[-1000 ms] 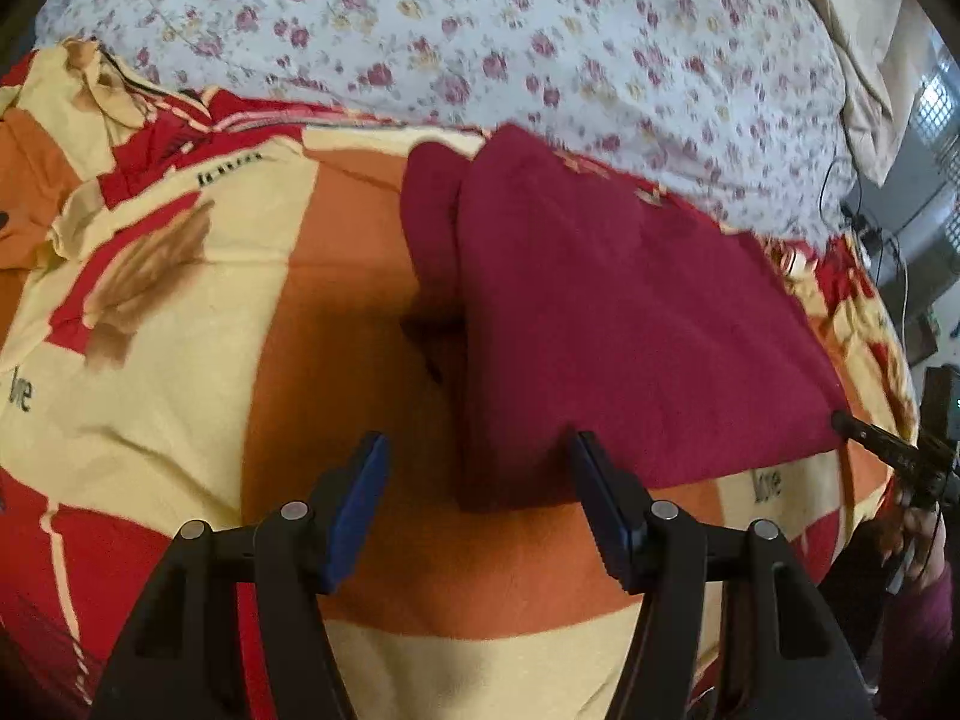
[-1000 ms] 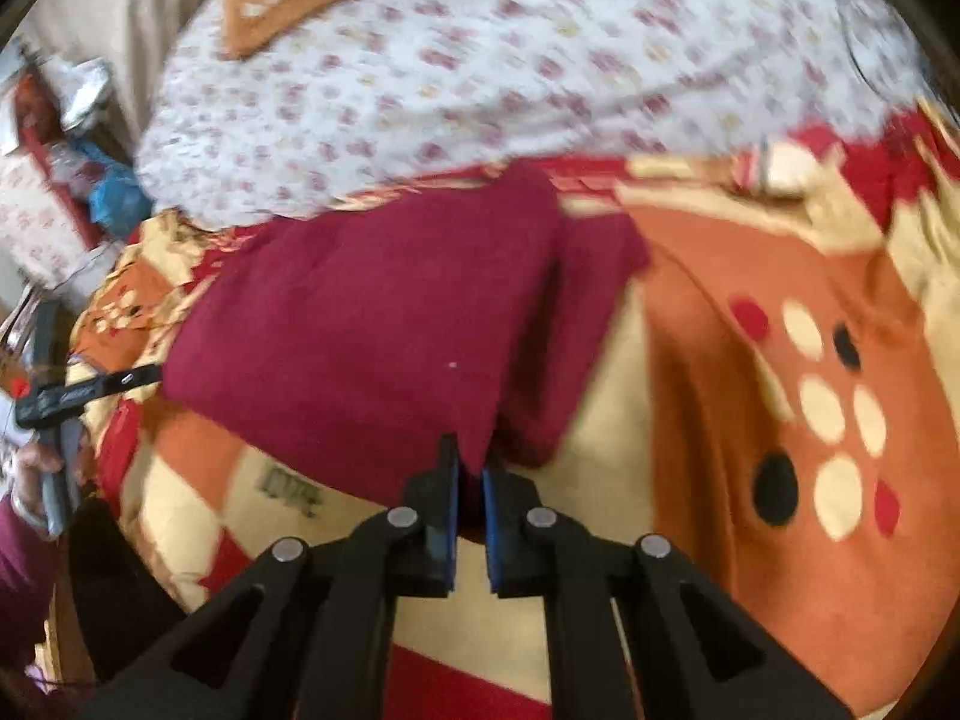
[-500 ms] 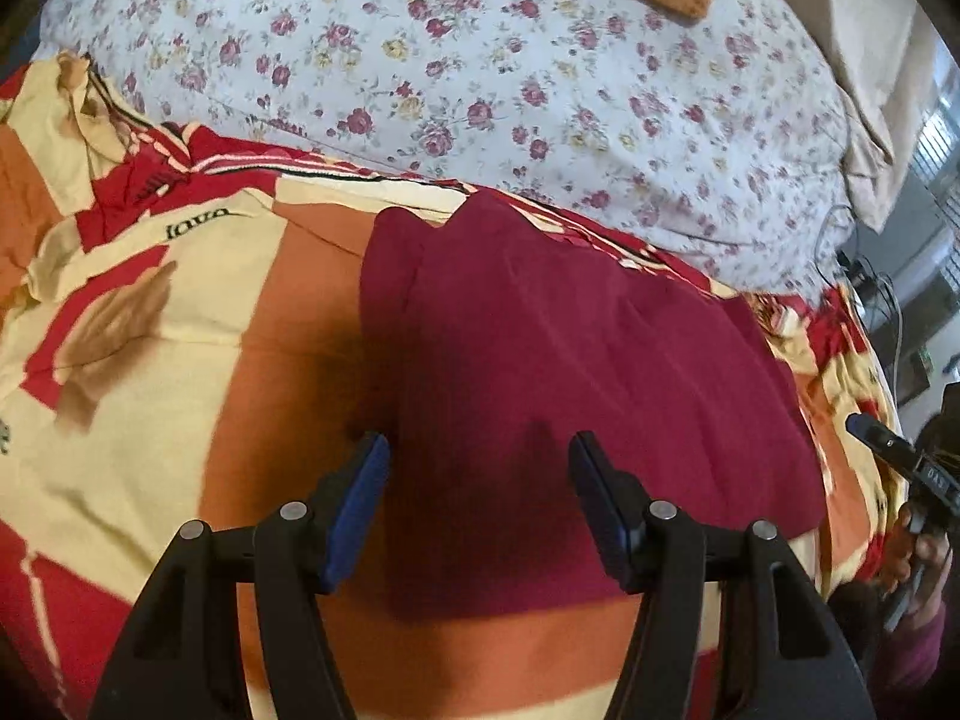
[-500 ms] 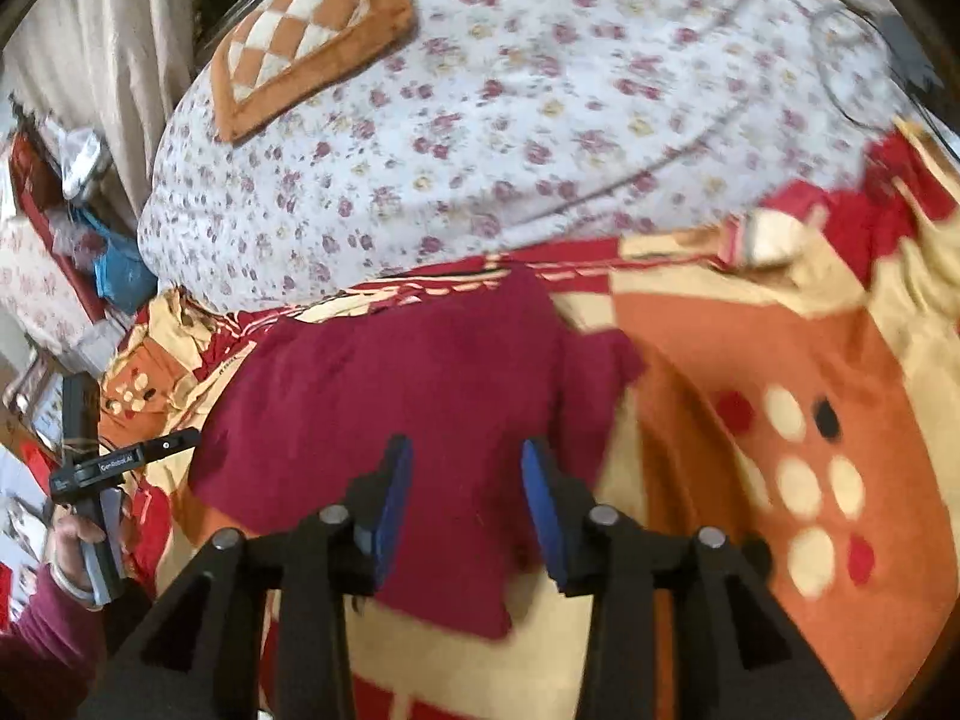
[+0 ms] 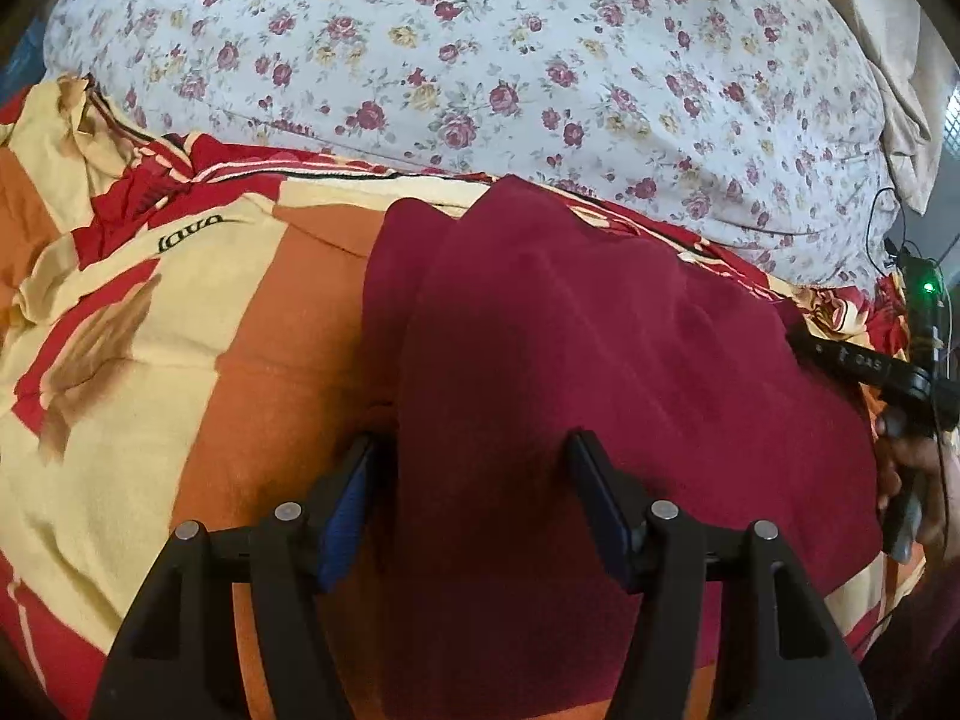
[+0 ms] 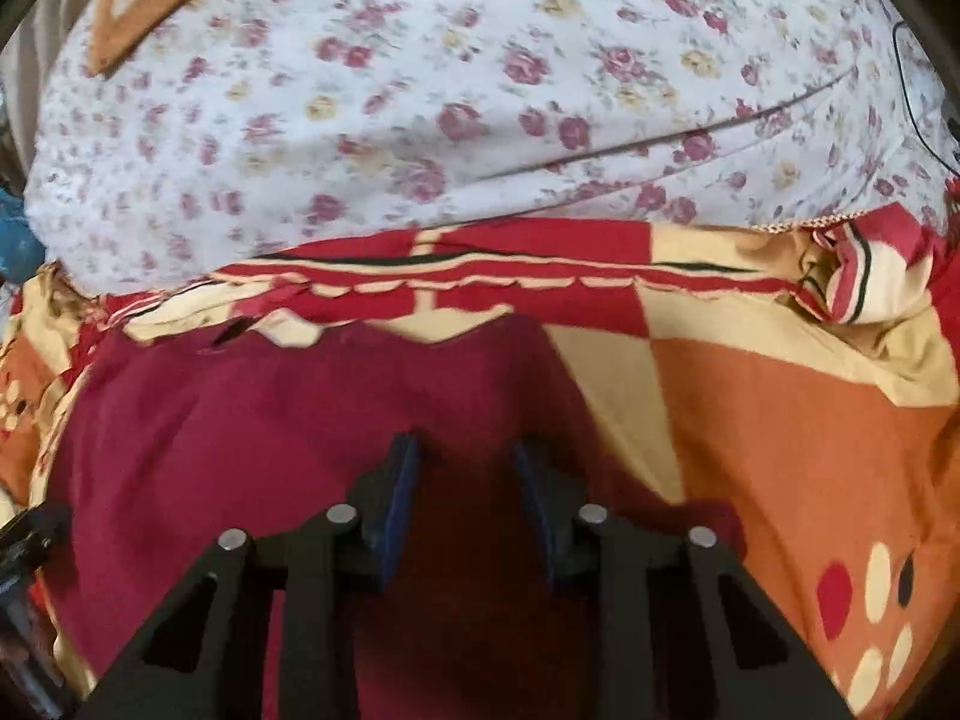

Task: Fold small clothes

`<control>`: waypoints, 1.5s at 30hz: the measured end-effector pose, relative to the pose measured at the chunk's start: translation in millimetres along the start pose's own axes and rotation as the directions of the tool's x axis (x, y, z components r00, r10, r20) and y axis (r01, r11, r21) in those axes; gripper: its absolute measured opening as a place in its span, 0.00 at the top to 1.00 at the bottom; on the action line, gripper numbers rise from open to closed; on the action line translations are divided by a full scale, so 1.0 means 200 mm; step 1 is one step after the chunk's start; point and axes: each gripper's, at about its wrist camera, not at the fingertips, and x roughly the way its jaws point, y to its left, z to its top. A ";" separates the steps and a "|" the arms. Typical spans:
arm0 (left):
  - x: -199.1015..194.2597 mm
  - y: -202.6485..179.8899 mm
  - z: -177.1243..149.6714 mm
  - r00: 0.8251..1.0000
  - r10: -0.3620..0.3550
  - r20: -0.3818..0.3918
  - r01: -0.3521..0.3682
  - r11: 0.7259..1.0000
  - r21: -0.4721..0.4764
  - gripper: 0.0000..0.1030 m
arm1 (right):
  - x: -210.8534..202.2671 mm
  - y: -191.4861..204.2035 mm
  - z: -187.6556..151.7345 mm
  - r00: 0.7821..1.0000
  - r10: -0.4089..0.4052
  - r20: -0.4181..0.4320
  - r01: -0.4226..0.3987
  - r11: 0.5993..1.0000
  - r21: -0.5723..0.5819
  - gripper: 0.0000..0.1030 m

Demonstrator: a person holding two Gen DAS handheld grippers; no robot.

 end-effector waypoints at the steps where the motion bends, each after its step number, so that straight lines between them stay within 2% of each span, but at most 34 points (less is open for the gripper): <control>1: 0.00 0.01 0.00 1.000 -0.009 0.000 0.009 1.000 -0.007 0.48 | 0.00 0.00 0.00 1.000 -0.001 0.004 0.001 1.000 0.004 0.69; 4: -0.01 0.03 0.00 1.000 -0.029 0.000 0.029 0.999 -0.018 0.48 | -0.02 0.01 0.01 1.000 -0.023 0.010 0.023 1.000 0.002 0.69; 6: -0.01 0.03 0.00 0.999 -0.037 0.002 0.037 0.999 -0.026 0.48 | -0.10 0.05 -0.01 0.998 -0.041 0.047 0.041 0.999 0.001 0.68; 9: -0.03 0.04 0.01 0.999 -0.046 0.005 0.046 0.998 -0.049 0.48 | -0.22 0.19 -0.02 0.996 0.028 0.082 -0.024 0.999 -0.046 0.64; 14: -0.07 0.06 0.01 0.997 -0.073 0.024 0.074 0.994 -0.077 0.48 | -0.20 0.53 -0.03 0.988 0.154 0.005 -0.150 0.972 -0.180 0.60; 17: -0.07 0.08 0.00 0.996 -0.082 0.028 0.084 0.992 -0.092 0.48 | -0.11 0.68 -0.06 0.988 0.153 -0.031 -0.156 0.959 -0.235 0.60; 19: -0.07 0.11 0.01 0.994 -0.102 0.030 0.105 0.989 -0.108 0.48 | 0.00 0.73 -0.06 0.992 0.113 -0.056 -0.123 0.959 -0.255 0.60; 22: -0.06 0.14 0.02 0.988 -0.149 0.047 0.155 0.979 -0.135 0.48 | 0.08 0.70 -0.06 0.996 0.089 -0.029 -0.093 0.963 -0.254 0.59; 24: -0.05 0.17 0.03 0.982 -0.182 0.050 0.187 0.967 -0.170 0.48 | 0.09 0.63 -0.03 0.992 0.127 -0.026 -0.129 0.975 -0.183 0.59; 27: -0.05 0.20 0.04 0.977 -0.207 0.052 0.213 0.954 -0.212 0.48 | 0.03 0.56 -0.03 0.995 0.103 -0.004 -0.103 0.986 -0.130 0.59; 29: -0.06 0.20 0.06 0.978 -0.200 0.064 0.209 0.954 -0.216 0.48 | -0.02 0.53 -0.06 0.993 0.117 0.007 -0.116 0.985 -0.130 0.59; 31: -0.10 0.19 0.07 0.982 -0.158 0.106 0.177 0.965 -0.195 0.48 | -0.09 0.49 -0.11 0.992 0.123 0.017 -0.120 0.983 -0.137 0.57; 33: -0.11 0.18 0.09 0.985 -0.121 0.126 0.142 0.974 -0.176 0.47 | -0.10 0.45 -0.16 0.991 0.134 0.003 -0.132 0.983 -0.130 0.47; 35: -0.08 0.18 0.11 0.987 -0.115 0.109 0.133 0.974 -0.183 0.46 | -0.13 0.42 -0.22 0.986 0.163 0.026 -0.157 0.977 -0.143 0.47; 38: -0.01 0.18 0.12 0.993 -0.108 0.055 0.116 0.976 -0.185 0.46 | -0.14 0.41 -0.27 0.984 0.164 0.067 -0.151 0.974 -0.170 0.46; 41: 0.07 0.18 0.11 0.995 -0.098 0.002 0.097 0.979 -0.182 0.45 | -0.14 0.41 -0.28 0.980 0.179 0.084 -0.164 0.973 -0.162 0.38; 45: 0.11 0.18 0.12 0.994 -0.110 -0.007 0.107 0.975 -0.193 0.38 | -0.13 0.45 -0.27 0.983 0.170 0.066 -0.156 0.970 -0.187 0.32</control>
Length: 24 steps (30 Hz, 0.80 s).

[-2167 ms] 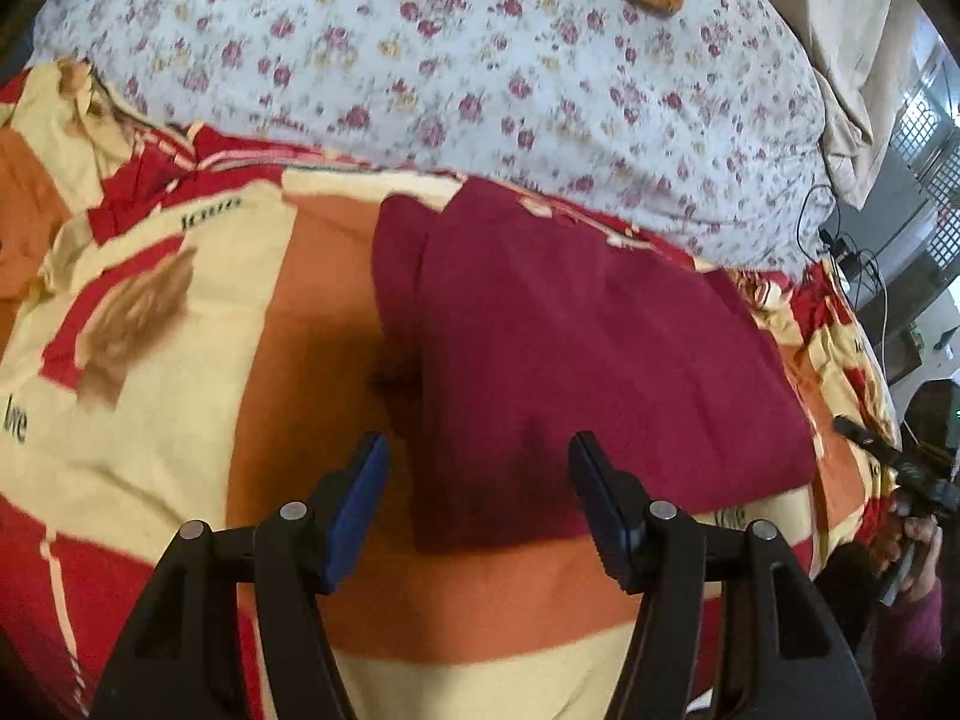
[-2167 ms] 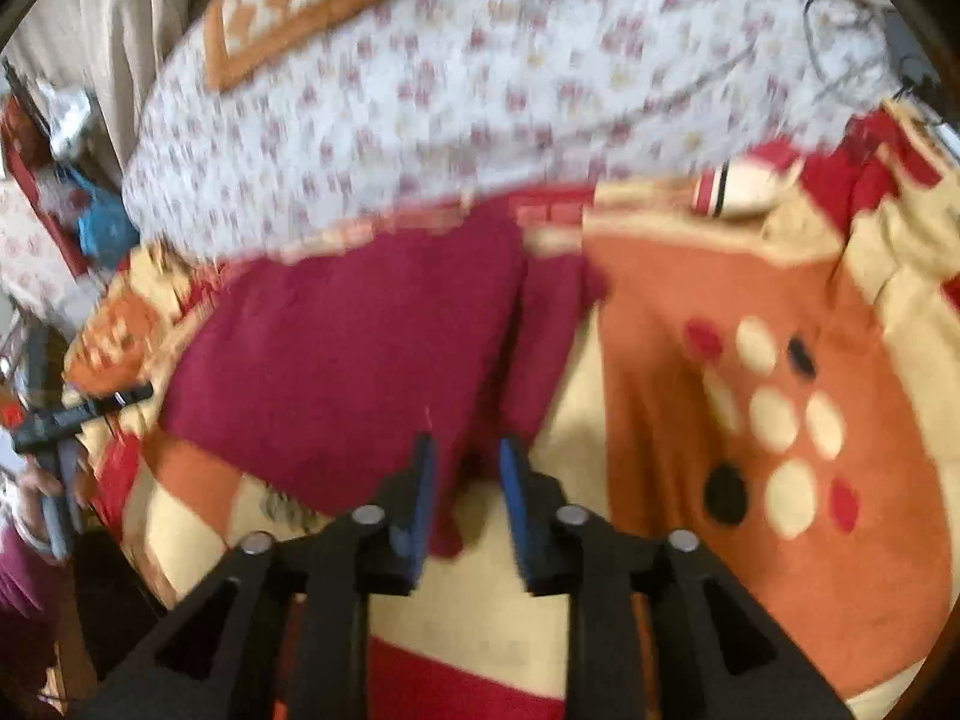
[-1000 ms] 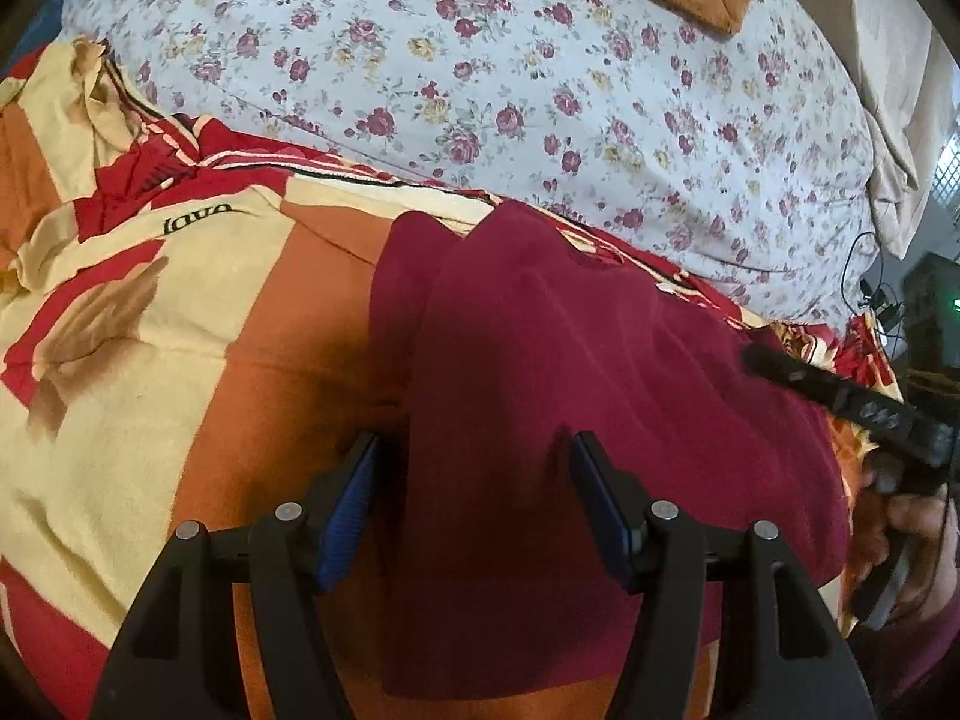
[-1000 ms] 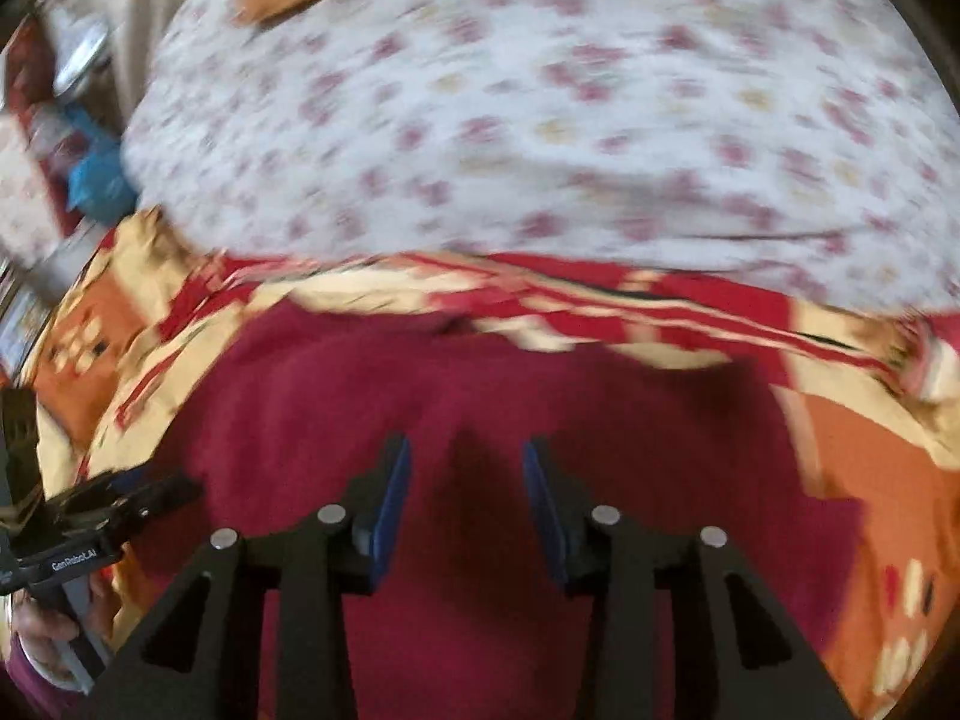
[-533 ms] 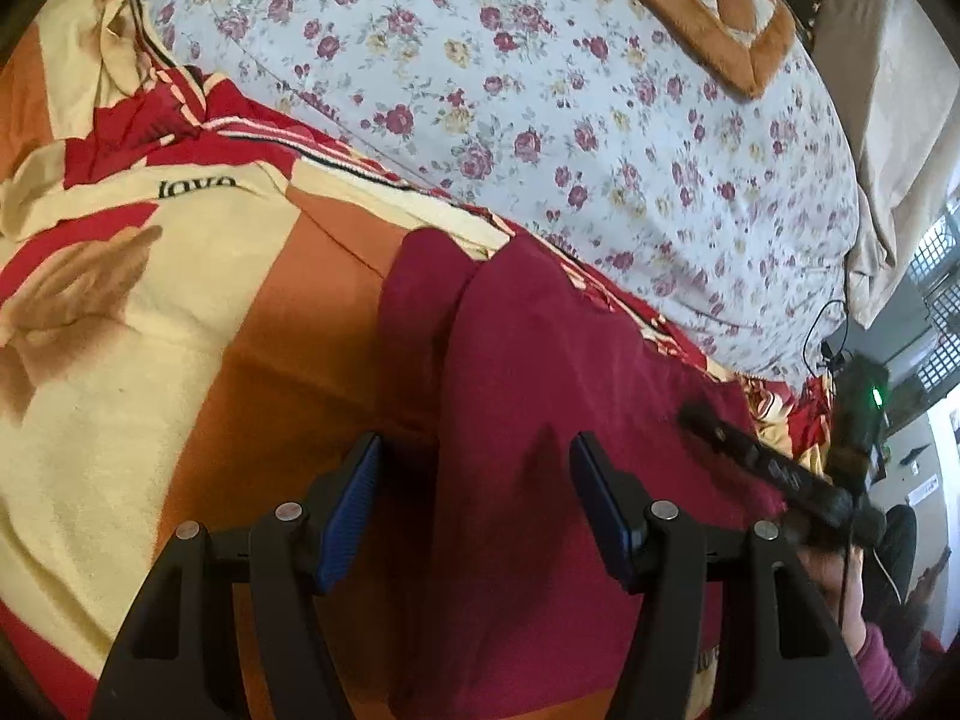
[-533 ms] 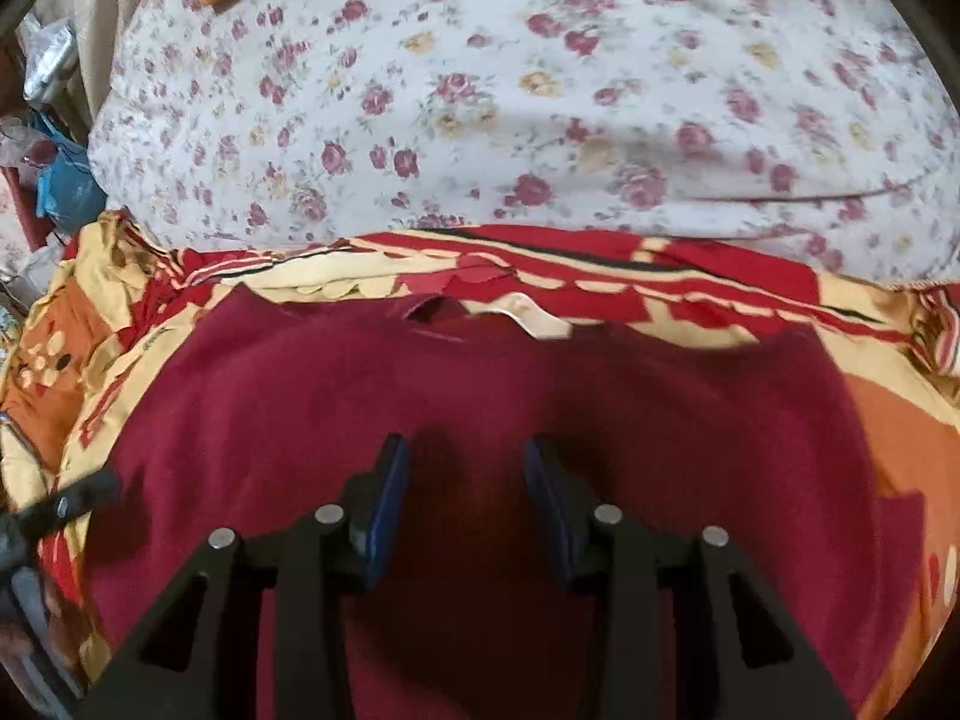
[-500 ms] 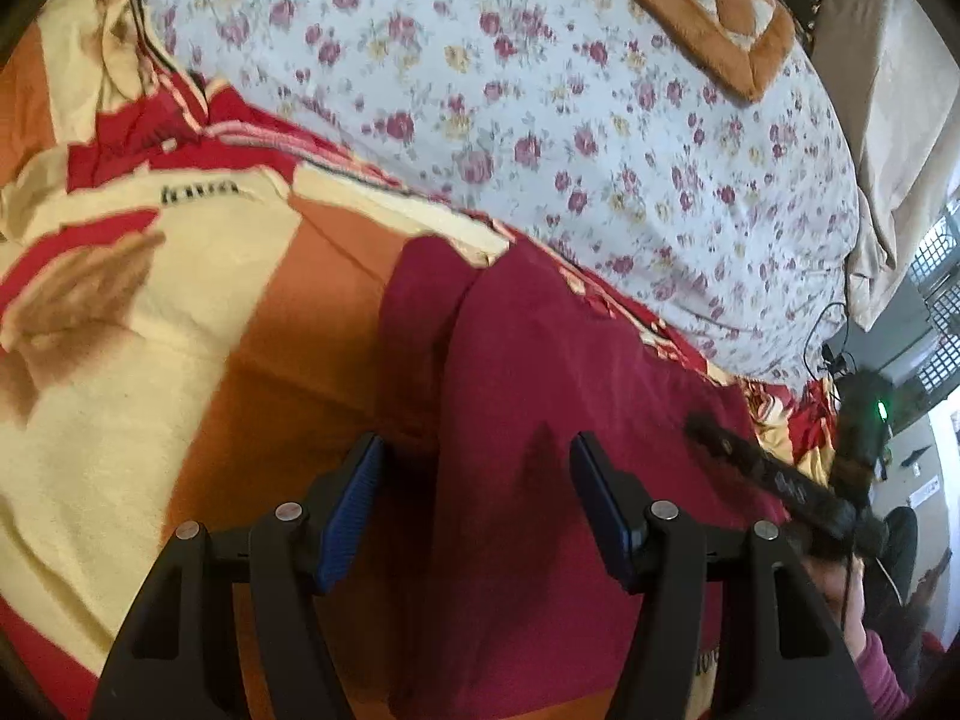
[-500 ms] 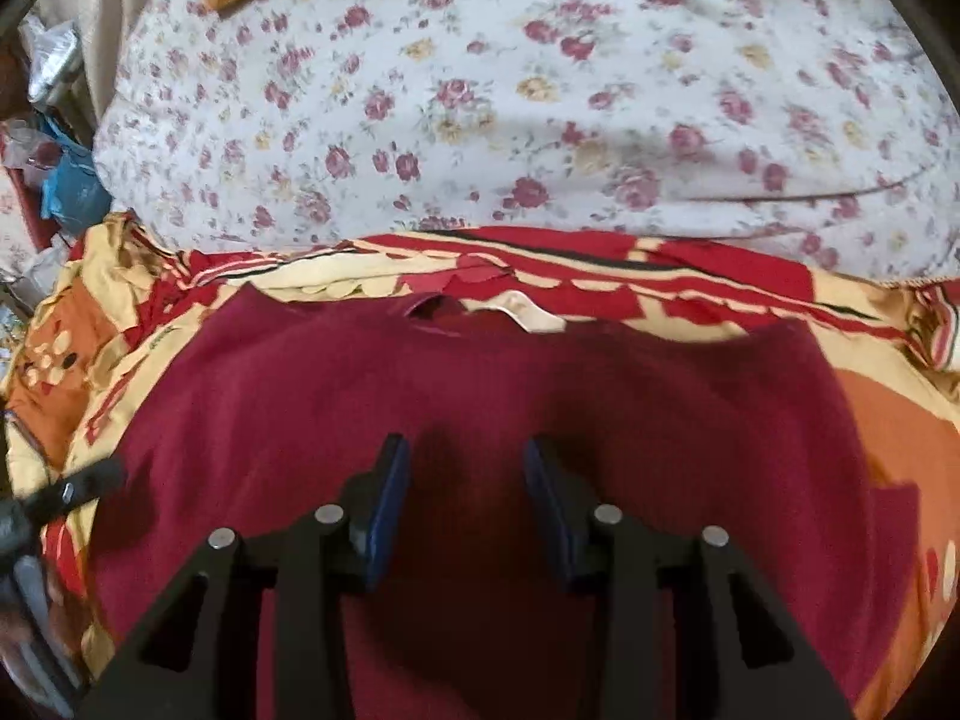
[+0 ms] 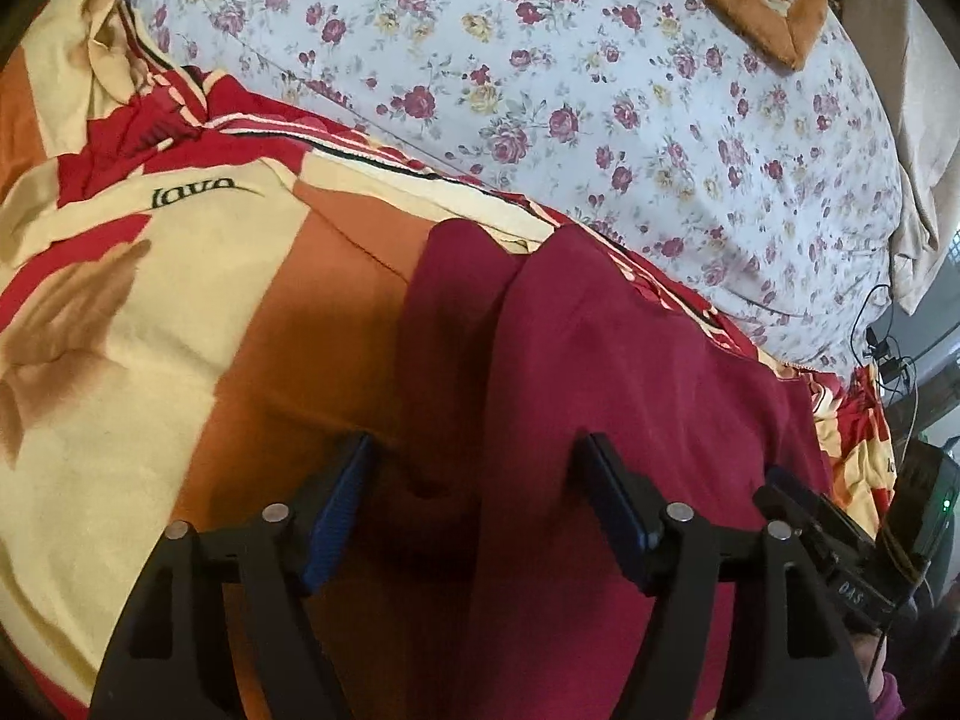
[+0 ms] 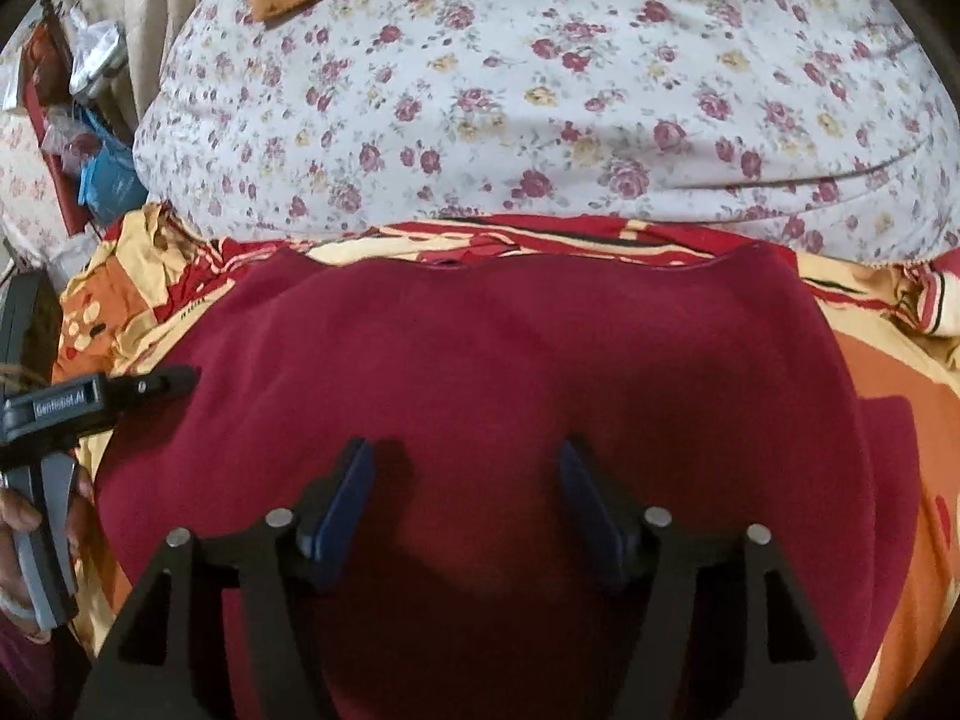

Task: Fold small clothes

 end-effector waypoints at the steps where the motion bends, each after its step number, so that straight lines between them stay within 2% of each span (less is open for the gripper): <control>1: 0.01 0.00 0.00 1.000 0.000 -0.004 0.000 1.000 0.002 0.37 | 0.00 0.01 0.00 1.000 0.000 -0.004 0.000 1.000 -0.006 0.31; 8: 0.04 0.01 0.04 0.998 -0.022 -0.063 0.023 1.000 0.019 0.33 | 0.00 -0.02 0.00 0.998 0.056 0.005 -0.056 0.998 0.013 0.24; 12: 0.06 0.01 0.05 0.996 -0.044 -0.074 0.046 0.999 0.025 0.28 | 0.01 -0.02 0.00 0.997 0.082 0.002 -0.082 0.996 0.021 0.20; 17: 0.07 -0.03 0.04 0.997 -0.022 -0.080 0.027 0.997 0.070 0.25 | 0.00 0.02 0.03 0.998 0.049 -0.028 -0.049 0.999 -0.004 0.21; 18: 0.07 -0.03 0.03 0.996 -0.038 -0.084 0.043 0.997 0.068 0.28 | -0.01 0.03 0.04 0.999 0.043 -0.030 -0.043 0.999 -0.008 0.23; 19: 0.07 -0.03 0.04 0.994 -0.055 -0.091 0.060 0.996 0.062 0.41 | -0.02 0.03 0.05 0.999 0.043 -0.027 -0.044 0.999 -0.009 0.25; 20: 0.06 -0.02 0.04 0.991 -0.084 -0.100 0.089 0.995 0.046 0.48 | -0.03 0.03 0.05 0.998 0.048 -0.026 -0.048 0.999 -0.007 0.28; 21: 0.05 -0.01 0.05 0.989 -0.104 -0.103 0.108 0.994 0.030 0.59 | -0.03 0.03 0.06 0.998 0.051 -0.030 -0.051 0.999 -0.005 0.30; 22: 0.05 -0.01 0.05 0.986 -0.131 -0.106 0.134 0.991 0.018 0.76 | -0.03 0.03 0.06 0.998 0.049 -0.034 -0.049 0.999 -0.006 0.31; 24: 0.03 0.01 0.05 0.976 -0.196 -0.099 0.194 0.981 -0.021 0.86 | -0.03 0.02 0.06 0.998 0.046 -0.039 -0.047 0.999 -0.009 0.37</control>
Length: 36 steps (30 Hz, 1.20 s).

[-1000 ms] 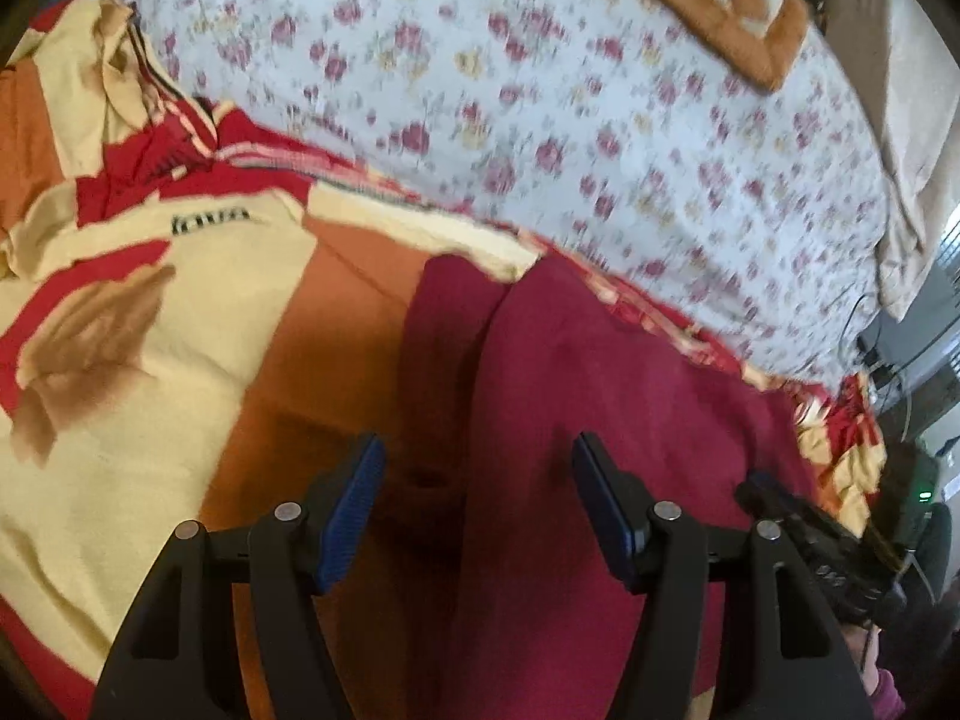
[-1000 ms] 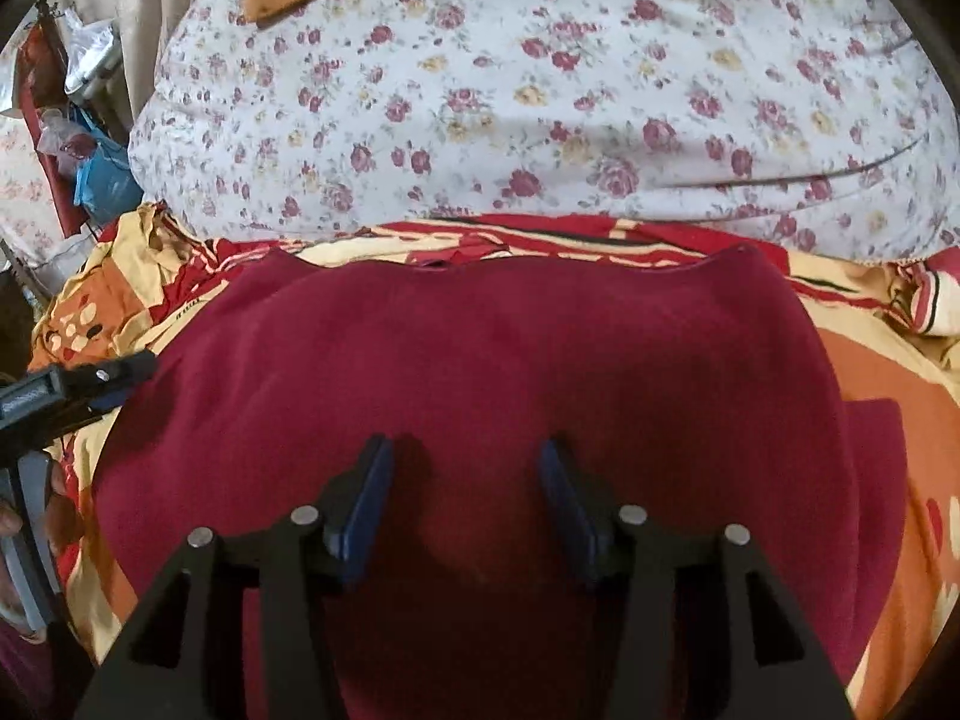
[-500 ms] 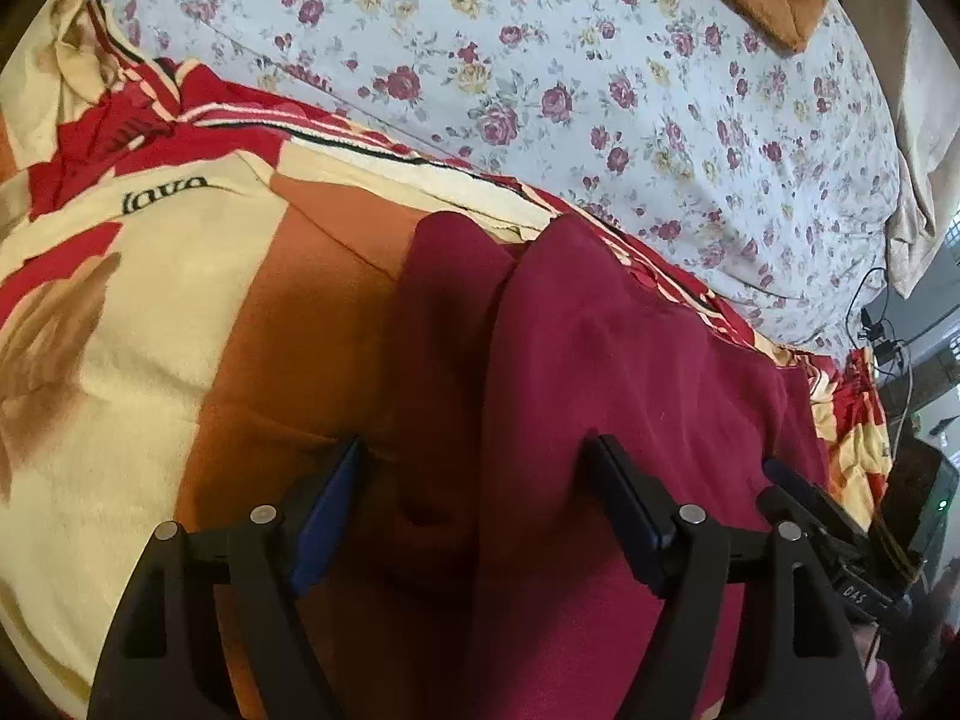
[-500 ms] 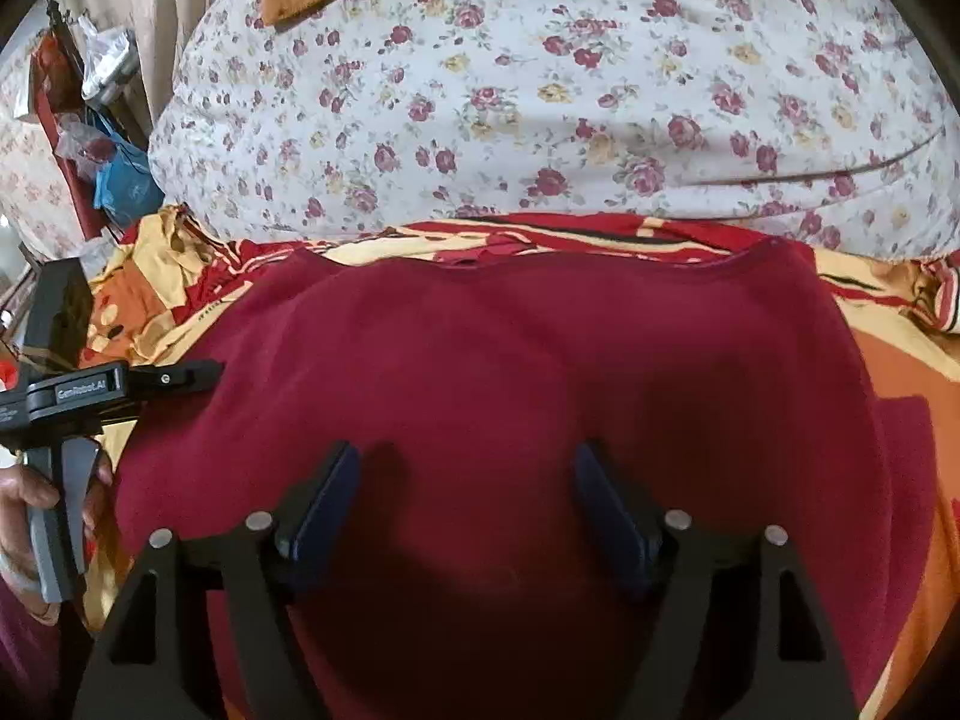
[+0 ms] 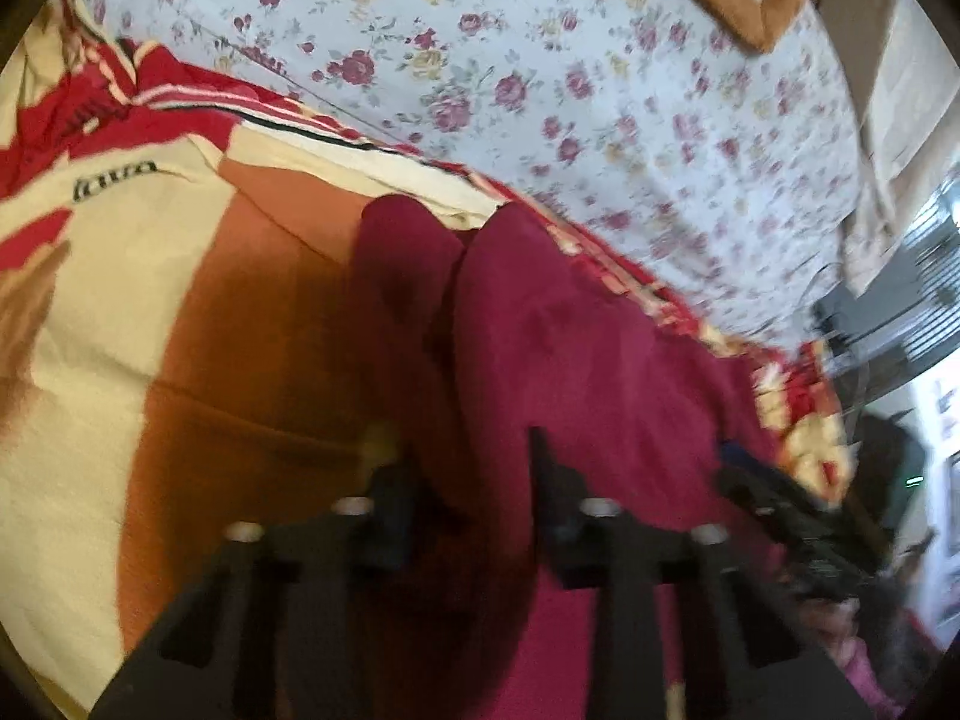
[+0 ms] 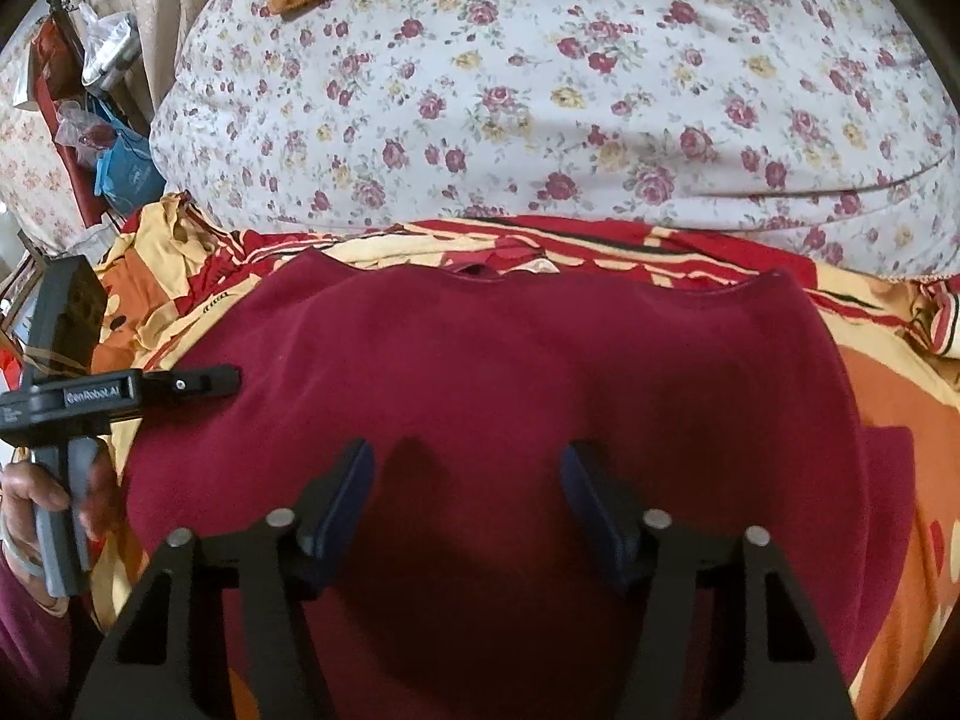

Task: Fold small clothes

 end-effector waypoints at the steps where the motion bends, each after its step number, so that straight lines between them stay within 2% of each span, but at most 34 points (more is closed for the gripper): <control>1: -0.01 0.00 0.00 1.000 -0.026 0.005 0.026 1.000 -0.013 0.89 | 0.00 0.00 0.00 1.000 0.003 -0.002 -0.003 1.000 0.001 0.38; 6: -0.07 -0.10 -0.03 0.995 -0.095 0.017 0.095 0.995 0.019 0.92 | -0.01 -0.02 0.04 0.998 0.058 0.007 -0.058 0.998 0.037 0.39; 8: -0.09 -0.14 -0.03 0.996 -0.084 0.023 0.083 0.996 0.029 0.92 | 0.01 -0.01 0.06 0.998 0.058 0.004 -0.058 0.998 0.034 0.39; 10: -0.10 -0.18 -0.03 0.998 -0.065 0.026 0.064 0.997 0.038 0.92 | 0.08 -0.02 0.05 0.998 0.030 -0.049 -0.028 0.999 0.040 0.47; 11: -0.11 -0.20 -0.03 0.998 -0.064 0.025 0.063 0.997 0.036 0.92 | 0.11 -0.02 0.05 0.998 0.010 -0.061 -0.008 0.999 0.034 0.56; 14: -0.15 -0.27 -0.03 0.996 -0.080 0.026 0.078 0.996 0.046 0.92 | 0.12 -0.02 0.06 0.998 -0.012 -0.055 0.013 1.000 0.013 0.62; 16: -0.19 -0.36 -0.03 0.996 -0.090 0.024 0.088 0.994 0.068 0.92 | 0.10 -0.04 0.06 0.999 0.005 -0.048 -0.004 0.999 0.033 0.63; 21: -0.20 -0.63 -0.03 0.996 -0.093 0.007 0.091 0.985 0.143 0.92 | 0.12 -0.17 0.05 0.994 0.104 -0.039 -0.096 0.981 0.171 0.63; 25: -0.13 -0.77 -0.04 0.997 -0.076 -0.013 0.077 0.980 0.182 0.92 | 0.12 -0.26 0.06 0.980 0.197 -0.007 -0.187 0.937 0.294 0.63; 31: 0.01 -0.91 -0.11 0.997 -0.048 -0.053 0.058 0.973 0.225 0.92 | 0.08 -0.35 0.03 0.961 0.270 0.061 -0.271 0.877 0.398 0.63; 34: 0.08 -0.97 -0.15 0.997 -0.029 -0.076 0.046 0.968 0.245 0.92 | 0.07 -0.42 0.02 0.941 0.319 0.114 -0.333 0.816 0.473 0.63; 36: 0.12 -0.99 -0.16 0.996 -0.015 -0.084 0.036 0.966 0.255 0.92 | 0.07 -0.48 0.01 0.920 0.355 0.164 -0.385 0.748 0.540 0.62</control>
